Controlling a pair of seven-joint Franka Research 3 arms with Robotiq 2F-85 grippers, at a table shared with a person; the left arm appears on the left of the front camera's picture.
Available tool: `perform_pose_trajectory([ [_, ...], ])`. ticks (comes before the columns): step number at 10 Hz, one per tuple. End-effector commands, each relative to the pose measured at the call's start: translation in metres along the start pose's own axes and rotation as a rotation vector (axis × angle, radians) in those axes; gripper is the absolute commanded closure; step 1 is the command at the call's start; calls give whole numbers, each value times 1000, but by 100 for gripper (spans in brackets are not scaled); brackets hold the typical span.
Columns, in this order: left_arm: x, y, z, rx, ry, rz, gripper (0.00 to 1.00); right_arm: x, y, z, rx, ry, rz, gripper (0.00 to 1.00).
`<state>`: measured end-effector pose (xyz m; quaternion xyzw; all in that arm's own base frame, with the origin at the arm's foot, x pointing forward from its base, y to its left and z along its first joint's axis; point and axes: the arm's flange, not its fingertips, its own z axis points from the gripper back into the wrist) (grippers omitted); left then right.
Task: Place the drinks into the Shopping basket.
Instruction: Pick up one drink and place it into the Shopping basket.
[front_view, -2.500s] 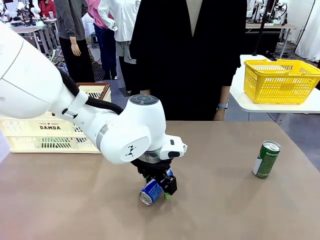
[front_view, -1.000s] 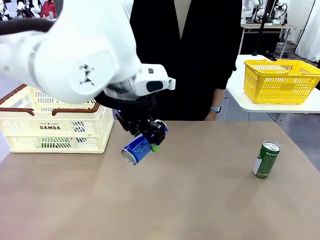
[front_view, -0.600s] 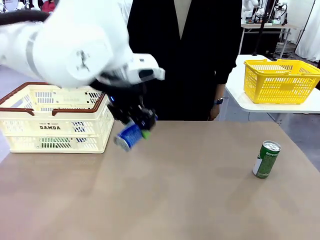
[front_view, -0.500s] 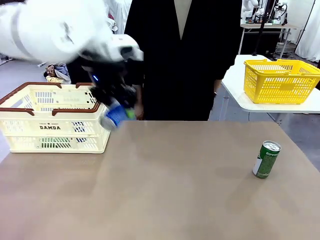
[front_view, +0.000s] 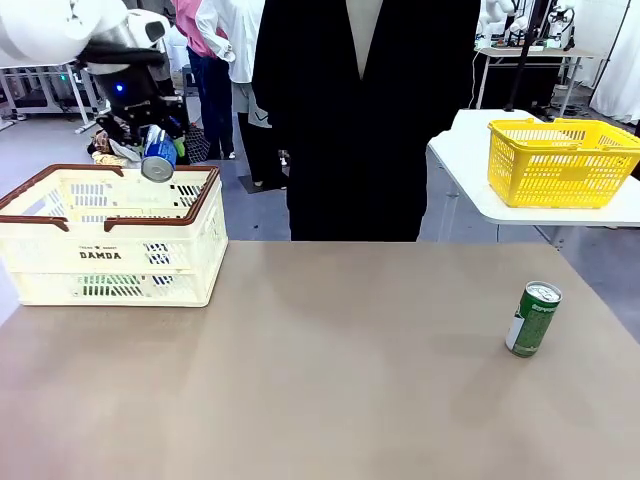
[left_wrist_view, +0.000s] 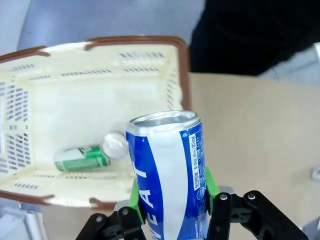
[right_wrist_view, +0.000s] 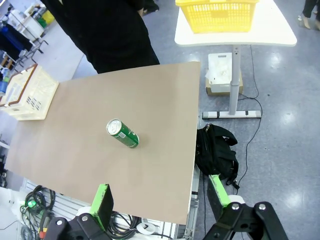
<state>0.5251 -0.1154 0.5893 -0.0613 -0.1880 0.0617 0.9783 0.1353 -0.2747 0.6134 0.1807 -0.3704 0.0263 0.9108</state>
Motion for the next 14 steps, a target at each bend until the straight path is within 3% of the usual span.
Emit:
perform_pose_trajectory([
  [1,8,13,-23,48,-40,59,100,0,0,3,-18,12,-19,0],
  [4,25,79,-44,56,-44,84,100,0,0,3,-18,12,-19,0],
  [9,6,53,-117,31,-11,21,100,0,0,3,-18,12,-19,0],
  [14,0,27,-174,27,102,-41,100,0,0,3,-18,12,-19,0],
])
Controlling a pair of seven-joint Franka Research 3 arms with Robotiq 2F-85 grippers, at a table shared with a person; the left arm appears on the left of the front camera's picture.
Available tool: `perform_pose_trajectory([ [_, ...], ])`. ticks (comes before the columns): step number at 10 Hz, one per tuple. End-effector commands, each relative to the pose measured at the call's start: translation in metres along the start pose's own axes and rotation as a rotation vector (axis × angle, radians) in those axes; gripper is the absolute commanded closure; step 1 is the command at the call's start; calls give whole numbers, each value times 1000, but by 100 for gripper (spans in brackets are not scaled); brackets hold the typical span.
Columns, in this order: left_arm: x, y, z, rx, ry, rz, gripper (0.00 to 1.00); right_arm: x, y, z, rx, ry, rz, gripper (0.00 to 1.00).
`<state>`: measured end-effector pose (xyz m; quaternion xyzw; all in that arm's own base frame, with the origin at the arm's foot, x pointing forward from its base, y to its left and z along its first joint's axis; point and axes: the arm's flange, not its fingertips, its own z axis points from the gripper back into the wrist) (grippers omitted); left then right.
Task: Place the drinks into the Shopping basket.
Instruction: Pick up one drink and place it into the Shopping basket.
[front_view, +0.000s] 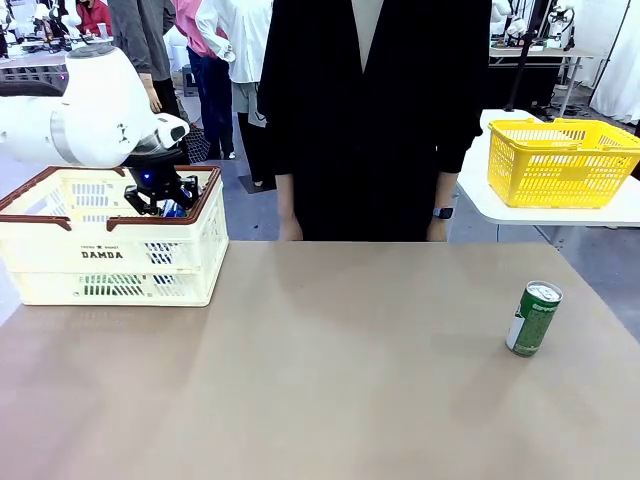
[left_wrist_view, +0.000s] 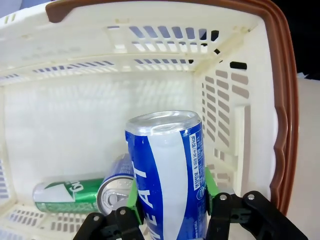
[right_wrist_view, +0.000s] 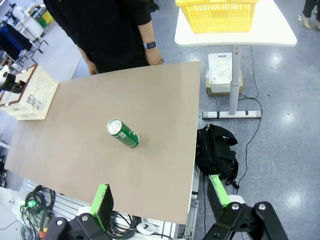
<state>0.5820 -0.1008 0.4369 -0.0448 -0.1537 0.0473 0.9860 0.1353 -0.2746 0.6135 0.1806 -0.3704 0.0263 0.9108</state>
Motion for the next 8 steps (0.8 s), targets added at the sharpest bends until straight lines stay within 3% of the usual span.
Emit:
perform_pose_trajectory([
  [1,1,-4,-18,1,41,-11,100,0,0,3,-18,12,-19,0],
  [3,2,-4,-20,-12,50,-18,100,0,0,3,-18,12,-19,0],
  [4,3,-3,-19,-25,49,-17,88,0,0,3,-18,12,-19,0],
  [5,2,-1,-14,-32,46,-21,29,0,0,3,-18,12,-19,0],
  [6,2,1,-8,-43,41,-29,0,0,0,3,-18,12,-19,0],
  [8,3,6,10,-62,14,-33,0,0,0,3,-18,12,-19,0],
])
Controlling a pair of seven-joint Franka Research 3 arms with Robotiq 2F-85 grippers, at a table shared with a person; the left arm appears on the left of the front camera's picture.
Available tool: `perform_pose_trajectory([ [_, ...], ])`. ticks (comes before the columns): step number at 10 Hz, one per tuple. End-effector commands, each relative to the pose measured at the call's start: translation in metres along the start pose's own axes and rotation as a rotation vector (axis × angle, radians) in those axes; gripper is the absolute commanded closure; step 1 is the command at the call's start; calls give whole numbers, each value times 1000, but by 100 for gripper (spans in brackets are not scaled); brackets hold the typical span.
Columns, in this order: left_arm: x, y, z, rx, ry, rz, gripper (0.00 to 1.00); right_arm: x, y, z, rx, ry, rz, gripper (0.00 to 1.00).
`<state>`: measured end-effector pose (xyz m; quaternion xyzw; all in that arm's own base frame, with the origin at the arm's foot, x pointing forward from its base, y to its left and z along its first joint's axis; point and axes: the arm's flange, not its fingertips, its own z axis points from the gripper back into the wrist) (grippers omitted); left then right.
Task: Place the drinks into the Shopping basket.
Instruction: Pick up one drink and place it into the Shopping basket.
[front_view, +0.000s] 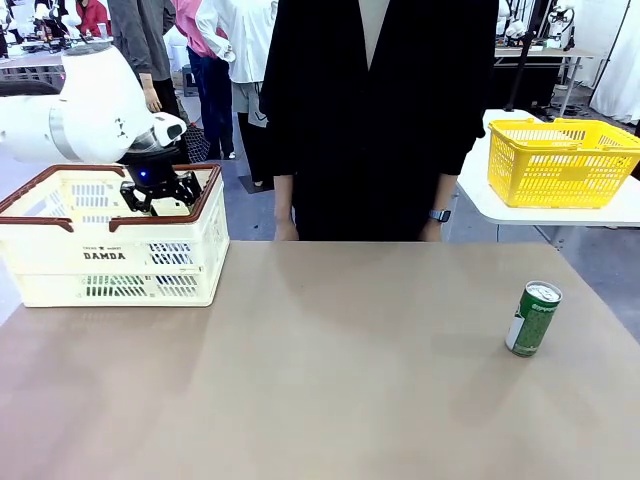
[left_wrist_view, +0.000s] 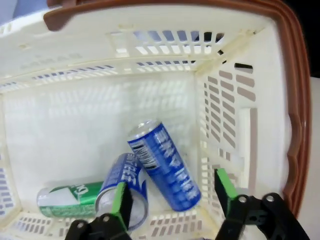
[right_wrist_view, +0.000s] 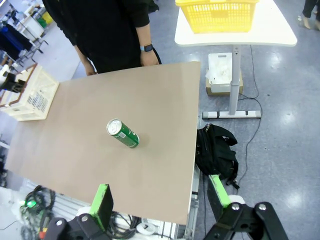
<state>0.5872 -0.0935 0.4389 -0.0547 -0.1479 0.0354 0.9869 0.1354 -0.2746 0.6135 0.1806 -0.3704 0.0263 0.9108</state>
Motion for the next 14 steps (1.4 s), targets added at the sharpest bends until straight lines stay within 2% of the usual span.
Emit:
perform_pose_trajectory([
  [1,-4,0,18,-60,-14,-21,0,0,0,3,-18,12,-19,0],
  [6,-11,-2,55,-139,-56,-67,0,0,0,3,-18,12,-19,0],
  [8,-19,6,94,-144,-100,-69,0,0,0,3,-18,12,-19,0],
  [9,-27,9,121,-201,-110,-84,0,0,0,3,-18,12,-19,0],
  [10,-42,9,152,-294,-65,-107,0,0,0,3,-18,12,-19,0],
  [12,-96,0,208,-666,100,-309,0,0,0,3,-18,12,-19,0],
  [13,-124,2,224,-819,152,-383,0,0,0,3,-18,12,-19,0],
  [14,-151,14,235,-978,153,-392,0,0,0,3,-18,12,-19,0],
])
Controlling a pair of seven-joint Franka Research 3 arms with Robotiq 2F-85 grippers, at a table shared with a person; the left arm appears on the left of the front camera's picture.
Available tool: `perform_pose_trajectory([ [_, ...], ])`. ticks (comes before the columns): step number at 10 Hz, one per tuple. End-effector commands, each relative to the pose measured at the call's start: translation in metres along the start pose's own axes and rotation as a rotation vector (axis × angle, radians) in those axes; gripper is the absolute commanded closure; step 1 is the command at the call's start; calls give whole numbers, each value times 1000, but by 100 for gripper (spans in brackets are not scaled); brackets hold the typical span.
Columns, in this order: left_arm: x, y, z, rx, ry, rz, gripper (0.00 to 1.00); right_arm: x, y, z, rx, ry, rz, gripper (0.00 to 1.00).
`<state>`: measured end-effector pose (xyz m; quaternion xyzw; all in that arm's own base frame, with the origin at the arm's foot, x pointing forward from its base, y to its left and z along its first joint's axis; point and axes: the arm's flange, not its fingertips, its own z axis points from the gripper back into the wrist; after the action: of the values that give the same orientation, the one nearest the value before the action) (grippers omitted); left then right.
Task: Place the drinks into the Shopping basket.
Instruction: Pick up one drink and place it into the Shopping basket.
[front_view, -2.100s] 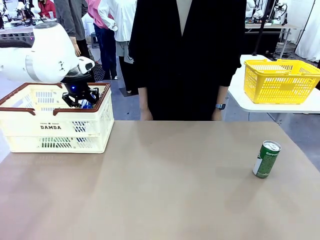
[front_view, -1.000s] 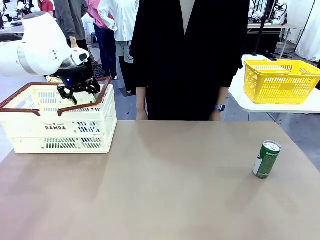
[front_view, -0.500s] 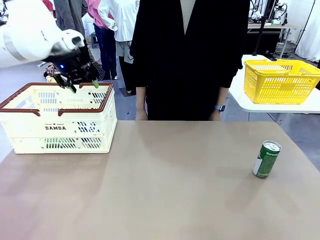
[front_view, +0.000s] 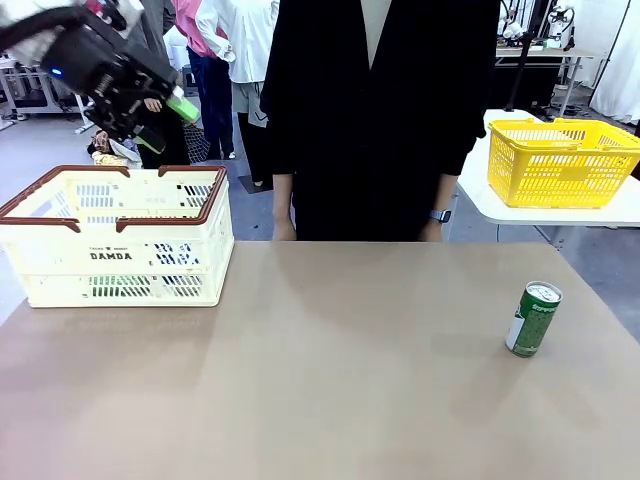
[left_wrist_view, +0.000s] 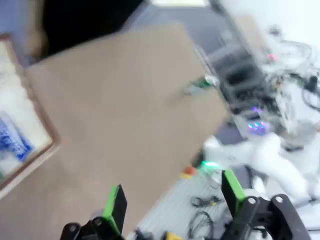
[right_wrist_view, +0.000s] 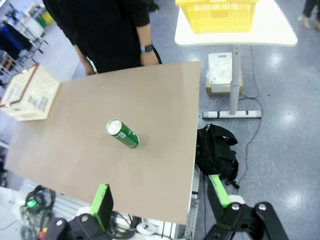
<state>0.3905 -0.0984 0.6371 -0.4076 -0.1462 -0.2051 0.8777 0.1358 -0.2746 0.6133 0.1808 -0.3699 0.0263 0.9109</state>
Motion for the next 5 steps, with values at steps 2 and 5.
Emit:
perform_pose_trajectory([
  [2,-111,33,34,-237,-44,84,0,0,0,3,-19,11,-19,0],
  [5,-221,92,84,-313,-286,320,0,0,0,3,-19,11,-19,0],
])
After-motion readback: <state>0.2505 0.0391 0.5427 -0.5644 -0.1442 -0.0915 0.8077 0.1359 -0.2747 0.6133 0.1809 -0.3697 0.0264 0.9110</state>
